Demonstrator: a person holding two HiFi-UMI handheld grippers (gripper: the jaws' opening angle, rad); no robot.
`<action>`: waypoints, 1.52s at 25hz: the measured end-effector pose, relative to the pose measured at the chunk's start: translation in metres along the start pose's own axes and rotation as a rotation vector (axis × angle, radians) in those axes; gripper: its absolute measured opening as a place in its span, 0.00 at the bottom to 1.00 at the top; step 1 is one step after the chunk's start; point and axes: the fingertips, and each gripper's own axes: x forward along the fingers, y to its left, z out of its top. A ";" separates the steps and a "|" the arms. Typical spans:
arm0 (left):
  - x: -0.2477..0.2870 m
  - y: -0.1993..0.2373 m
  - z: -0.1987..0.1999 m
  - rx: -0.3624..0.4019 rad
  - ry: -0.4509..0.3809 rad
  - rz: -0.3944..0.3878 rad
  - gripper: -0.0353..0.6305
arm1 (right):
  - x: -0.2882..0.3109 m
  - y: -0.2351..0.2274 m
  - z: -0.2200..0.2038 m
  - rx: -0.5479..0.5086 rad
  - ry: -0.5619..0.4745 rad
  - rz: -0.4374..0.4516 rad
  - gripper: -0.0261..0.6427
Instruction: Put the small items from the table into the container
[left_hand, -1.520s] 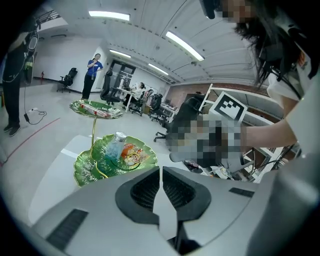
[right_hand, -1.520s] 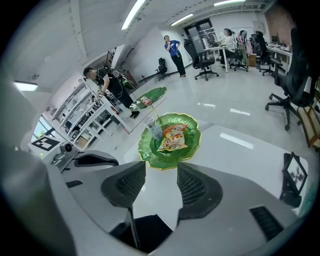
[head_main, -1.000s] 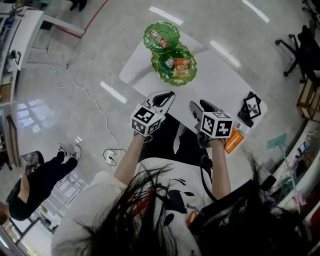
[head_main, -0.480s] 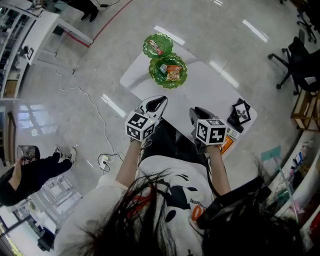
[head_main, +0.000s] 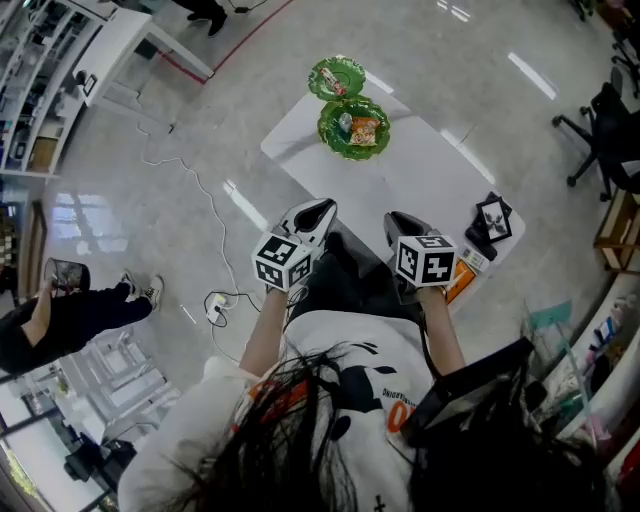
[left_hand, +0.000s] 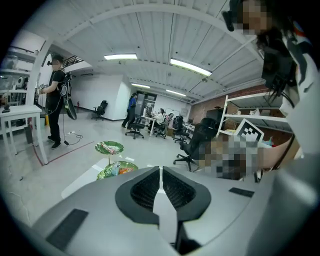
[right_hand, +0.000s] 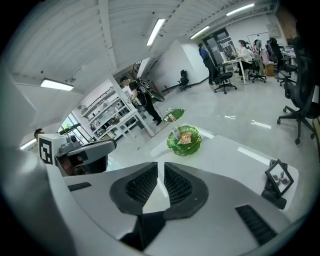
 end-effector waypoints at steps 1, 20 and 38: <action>-0.006 -0.001 -0.001 -0.001 -0.001 0.004 0.07 | 0.000 0.005 -0.002 -0.009 0.004 0.004 0.11; -0.138 0.006 -0.046 0.094 0.011 -0.075 0.07 | 0.007 0.127 -0.065 -0.034 -0.047 -0.030 0.11; -0.241 -0.013 -0.088 0.122 -0.070 -0.200 0.07 | -0.032 0.225 -0.145 -0.065 -0.134 -0.126 0.10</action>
